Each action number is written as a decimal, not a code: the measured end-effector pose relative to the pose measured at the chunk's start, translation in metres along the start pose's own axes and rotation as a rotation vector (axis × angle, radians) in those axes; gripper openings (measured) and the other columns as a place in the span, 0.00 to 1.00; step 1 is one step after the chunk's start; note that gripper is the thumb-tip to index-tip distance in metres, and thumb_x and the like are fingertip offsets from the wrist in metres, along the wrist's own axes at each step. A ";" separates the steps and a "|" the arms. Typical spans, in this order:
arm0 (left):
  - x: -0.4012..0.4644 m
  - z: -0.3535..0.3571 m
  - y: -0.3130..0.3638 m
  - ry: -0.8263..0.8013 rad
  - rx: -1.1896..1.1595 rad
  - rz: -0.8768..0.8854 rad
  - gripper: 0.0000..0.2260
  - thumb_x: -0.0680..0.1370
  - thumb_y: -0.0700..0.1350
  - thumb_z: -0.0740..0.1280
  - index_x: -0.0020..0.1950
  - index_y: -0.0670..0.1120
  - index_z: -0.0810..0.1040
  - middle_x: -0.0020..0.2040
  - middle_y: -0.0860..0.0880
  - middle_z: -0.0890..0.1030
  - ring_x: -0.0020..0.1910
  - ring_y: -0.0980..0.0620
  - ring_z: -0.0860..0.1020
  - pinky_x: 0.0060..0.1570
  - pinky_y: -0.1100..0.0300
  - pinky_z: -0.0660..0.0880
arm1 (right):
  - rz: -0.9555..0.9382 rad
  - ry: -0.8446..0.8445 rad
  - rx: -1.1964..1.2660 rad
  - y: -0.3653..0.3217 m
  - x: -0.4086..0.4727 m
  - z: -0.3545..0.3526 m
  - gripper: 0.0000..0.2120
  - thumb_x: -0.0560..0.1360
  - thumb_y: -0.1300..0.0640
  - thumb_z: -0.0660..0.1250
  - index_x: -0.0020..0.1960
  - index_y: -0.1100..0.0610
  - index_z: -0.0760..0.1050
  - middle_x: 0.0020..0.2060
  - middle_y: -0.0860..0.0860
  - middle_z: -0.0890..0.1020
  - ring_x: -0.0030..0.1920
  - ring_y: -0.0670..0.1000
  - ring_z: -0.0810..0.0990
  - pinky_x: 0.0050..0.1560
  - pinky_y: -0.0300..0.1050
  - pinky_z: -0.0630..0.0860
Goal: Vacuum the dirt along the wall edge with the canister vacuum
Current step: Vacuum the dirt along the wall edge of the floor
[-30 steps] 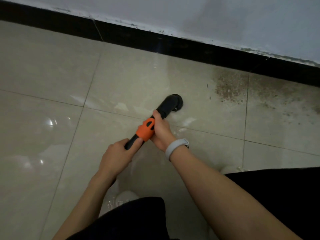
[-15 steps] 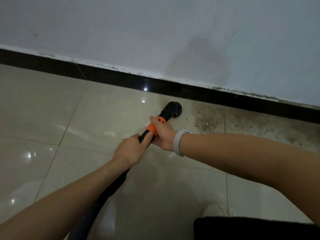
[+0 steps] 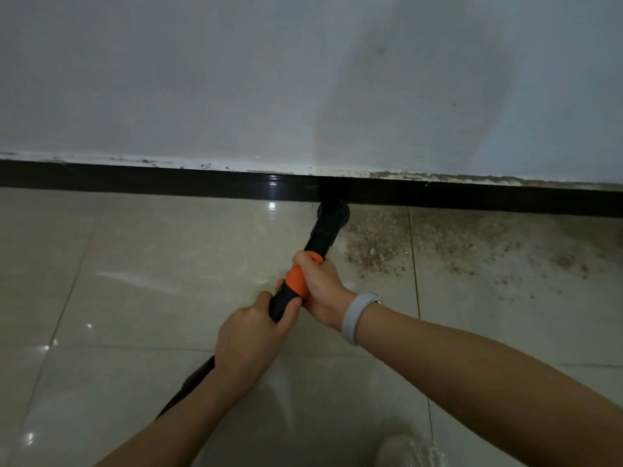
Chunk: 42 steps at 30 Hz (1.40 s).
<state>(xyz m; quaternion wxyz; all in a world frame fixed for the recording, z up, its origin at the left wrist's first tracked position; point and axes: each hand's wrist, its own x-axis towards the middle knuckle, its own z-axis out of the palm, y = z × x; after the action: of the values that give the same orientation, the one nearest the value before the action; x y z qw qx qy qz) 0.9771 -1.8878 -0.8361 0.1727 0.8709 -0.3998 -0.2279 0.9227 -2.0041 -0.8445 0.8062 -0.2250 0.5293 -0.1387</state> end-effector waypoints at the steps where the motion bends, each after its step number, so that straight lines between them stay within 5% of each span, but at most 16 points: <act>1: 0.002 0.003 0.003 -0.002 0.009 0.012 0.18 0.75 0.62 0.61 0.36 0.50 0.64 0.25 0.53 0.67 0.27 0.47 0.70 0.28 0.57 0.59 | -0.018 0.022 0.004 0.000 0.001 -0.005 0.08 0.74 0.62 0.63 0.49 0.58 0.63 0.34 0.55 0.69 0.26 0.53 0.77 0.34 0.47 0.77; 9: 0.010 0.029 0.029 0.005 0.050 0.111 0.19 0.72 0.65 0.57 0.38 0.49 0.66 0.27 0.49 0.74 0.32 0.42 0.78 0.29 0.57 0.60 | -0.097 0.153 0.083 -0.014 0.000 -0.039 0.11 0.75 0.59 0.66 0.51 0.59 0.64 0.30 0.54 0.72 0.23 0.53 0.76 0.28 0.44 0.77; 16: 0.022 0.045 0.061 -0.022 0.067 0.226 0.20 0.71 0.66 0.55 0.37 0.49 0.65 0.23 0.55 0.63 0.25 0.49 0.67 0.25 0.59 0.57 | -0.124 0.231 0.152 -0.036 -0.005 -0.070 0.09 0.75 0.62 0.63 0.49 0.59 0.63 0.30 0.55 0.71 0.22 0.52 0.75 0.28 0.44 0.77; 24: 0.026 0.049 0.082 -0.059 0.114 0.285 0.20 0.74 0.65 0.56 0.39 0.48 0.65 0.27 0.51 0.71 0.30 0.45 0.77 0.28 0.57 0.61 | -0.143 0.251 0.162 -0.046 -0.007 -0.092 0.09 0.74 0.61 0.64 0.52 0.59 0.66 0.28 0.56 0.73 0.24 0.53 0.77 0.29 0.44 0.77; 34: 0.006 0.017 0.030 -0.005 0.089 0.137 0.20 0.72 0.66 0.55 0.37 0.49 0.65 0.24 0.55 0.65 0.24 0.50 0.67 0.25 0.59 0.56 | -0.077 0.090 0.118 -0.014 -0.004 -0.036 0.07 0.75 0.61 0.64 0.47 0.59 0.65 0.27 0.54 0.72 0.24 0.53 0.76 0.33 0.47 0.78; 42: -0.012 -0.012 -0.023 0.077 0.001 -0.036 0.18 0.73 0.62 0.59 0.36 0.49 0.65 0.24 0.53 0.68 0.24 0.50 0.67 0.25 0.60 0.56 | -0.001 -0.021 -0.008 0.018 0.002 0.030 0.09 0.75 0.61 0.64 0.49 0.58 0.64 0.30 0.56 0.71 0.25 0.54 0.74 0.35 0.50 0.76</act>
<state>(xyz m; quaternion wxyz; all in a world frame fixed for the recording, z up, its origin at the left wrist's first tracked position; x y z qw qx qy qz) 0.9911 -1.8621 -0.8338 0.1833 0.8863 -0.3770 -0.1968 0.9508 -1.9829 -0.8448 0.8108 -0.2301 0.5211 -0.1346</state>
